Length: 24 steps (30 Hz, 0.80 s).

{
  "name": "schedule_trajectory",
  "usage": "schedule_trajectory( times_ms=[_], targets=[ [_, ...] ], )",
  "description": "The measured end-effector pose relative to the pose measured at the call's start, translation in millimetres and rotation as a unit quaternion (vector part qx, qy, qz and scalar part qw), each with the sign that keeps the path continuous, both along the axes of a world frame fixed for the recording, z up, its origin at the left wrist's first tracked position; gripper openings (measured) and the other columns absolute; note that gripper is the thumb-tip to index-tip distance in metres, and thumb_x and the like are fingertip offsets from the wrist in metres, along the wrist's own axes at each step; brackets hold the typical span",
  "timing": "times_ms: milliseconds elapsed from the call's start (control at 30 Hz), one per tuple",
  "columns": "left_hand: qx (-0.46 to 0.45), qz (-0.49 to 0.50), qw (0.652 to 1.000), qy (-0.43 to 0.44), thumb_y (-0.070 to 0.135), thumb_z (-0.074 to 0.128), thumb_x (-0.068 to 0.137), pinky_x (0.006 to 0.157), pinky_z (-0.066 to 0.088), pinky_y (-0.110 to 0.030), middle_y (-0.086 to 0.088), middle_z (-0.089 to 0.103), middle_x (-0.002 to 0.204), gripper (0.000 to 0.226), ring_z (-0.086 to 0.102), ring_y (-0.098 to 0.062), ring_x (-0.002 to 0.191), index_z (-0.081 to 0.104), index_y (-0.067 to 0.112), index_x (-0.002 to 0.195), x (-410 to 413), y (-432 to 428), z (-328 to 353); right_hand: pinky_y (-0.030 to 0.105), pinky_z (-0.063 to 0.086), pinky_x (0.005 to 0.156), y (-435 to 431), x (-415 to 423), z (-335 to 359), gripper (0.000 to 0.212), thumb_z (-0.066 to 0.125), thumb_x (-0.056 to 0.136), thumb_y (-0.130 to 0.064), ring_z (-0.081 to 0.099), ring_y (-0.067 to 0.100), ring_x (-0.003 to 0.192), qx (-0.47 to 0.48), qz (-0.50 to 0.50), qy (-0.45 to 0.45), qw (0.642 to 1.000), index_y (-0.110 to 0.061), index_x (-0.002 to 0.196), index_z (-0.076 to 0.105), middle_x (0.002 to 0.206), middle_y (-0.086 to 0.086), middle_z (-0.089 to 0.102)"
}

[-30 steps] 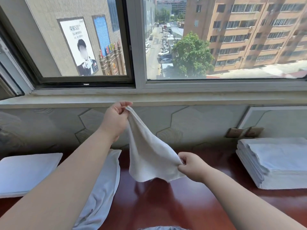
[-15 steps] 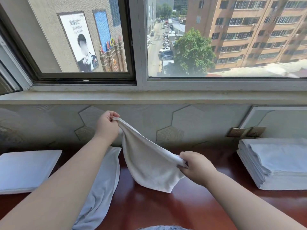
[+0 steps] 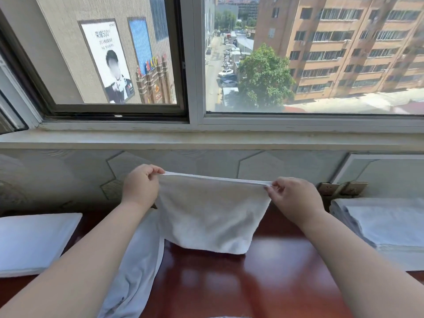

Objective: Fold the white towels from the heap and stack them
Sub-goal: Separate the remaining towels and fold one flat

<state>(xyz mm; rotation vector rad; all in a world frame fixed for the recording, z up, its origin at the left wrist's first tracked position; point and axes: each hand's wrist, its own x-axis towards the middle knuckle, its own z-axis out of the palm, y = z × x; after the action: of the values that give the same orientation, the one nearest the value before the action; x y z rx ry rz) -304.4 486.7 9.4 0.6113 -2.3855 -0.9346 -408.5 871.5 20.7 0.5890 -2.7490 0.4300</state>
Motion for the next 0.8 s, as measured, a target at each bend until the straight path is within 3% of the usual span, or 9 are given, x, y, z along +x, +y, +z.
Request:
schedule_trajectory(
  times_ms=[133,267,467,567,633,700,800],
  targets=[
    [-0.025,-0.025,0.999,-0.025,0.005,0.059,0.092,0.074,0.043,-0.029,0.006,0.069,0.087,0.027,0.063,-0.017,0.08,0.076,0.026,0.095,-3.2,-1.8,3.6,0.033,0.036,0.065,-4.6,-10.2,12.6,0.033,0.057,0.1,-0.049,0.068,0.03,0.093,0.089,-0.022,-0.004,0.996,-0.024,0.093,0.076,0.09,0.003,0.075],
    [-0.044,-0.052,0.997,-0.036,0.009,0.064,0.091,0.074,0.041,-0.026,0.006,0.069,0.088,0.021,0.059,-0.009,0.079,0.077,0.023,0.097,-7.7,1.0,7.2,0.035,0.037,0.066,-1.7,-17.0,10.6,0.026,0.066,0.098,-0.039,0.067,0.035,0.086,0.027,-0.046,0.018,0.998,-0.016,0.088,0.074,0.084,0.009,0.072],
    [-0.084,-0.089,0.992,-0.027,0.01,0.063,0.095,0.068,0.042,-0.026,0.012,0.065,0.081,0.023,0.058,-0.003,0.075,0.072,0.032,0.097,-8.7,-1.3,7.3,0.036,0.041,0.056,6.6,-23.8,-0.1,0.026,0.077,0.091,-0.023,0.061,0.037,0.061,-0.048,-0.031,0.083,0.995,-0.008,0.076,0.061,0.066,0.012,0.062],
    [-0.058,-0.088,0.994,-0.016,0.014,0.061,0.097,0.068,0.042,-0.02,0.013,0.064,0.08,0.025,0.059,-0.004,0.073,0.067,0.035,0.109,-12.5,-0.7,8.0,0.039,0.045,0.055,10.2,-29.1,-5.9,0.022,0.077,0.091,-0.02,0.06,0.038,0.059,-0.064,-0.016,0.087,0.994,-0.008,0.084,0.06,0.066,0.011,0.062],
    [-0.06,-0.096,0.993,-0.023,0.013,0.06,0.097,0.076,0.049,-0.025,0.016,0.066,0.088,0.031,0.06,-0.006,0.078,0.07,0.033,0.119,-16.5,-1.4,7.3,0.041,0.051,0.058,12.6,-34.4,-11.7,0.017,0.078,0.09,-0.016,0.065,0.036,0.065,-0.063,-0.004,0.091,0.994,-0.008,0.1,0.067,0.074,0.009,0.068],
    [-0.065,-0.098,0.992,-0.041,0.011,0.06,0.096,0.084,0.051,-0.034,0.017,0.066,0.092,0.027,0.06,-0.01,0.085,0.075,0.028,0.112,-20.8,-3.2,5.5,0.042,0.056,0.061,15.1,-40.3,-20.6,0.017,0.078,0.089,-0.012,0.068,0.037,0.071,-0.045,0.03,0.103,0.993,-0.008,0.105,0.073,0.08,0.009,0.07],
    [-0.06,-0.086,0.992,-0.073,0.016,0.059,0.098,0.076,0.044,-0.031,0.016,0.065,0.085,0.019,0.058,-0.007,0.08,0.071,0.031,0.097,-27.2,-3.8,4.8,0.041,0.055,0.059,21.1,-46.9,-32.0,0.008,0.075,0.092,-0.014,0.065,0.039,0.069,-0.012,0.065,0.097,0.993,-0.008,0.087,0.073,0.077,0.009,0.065]
  ],
)
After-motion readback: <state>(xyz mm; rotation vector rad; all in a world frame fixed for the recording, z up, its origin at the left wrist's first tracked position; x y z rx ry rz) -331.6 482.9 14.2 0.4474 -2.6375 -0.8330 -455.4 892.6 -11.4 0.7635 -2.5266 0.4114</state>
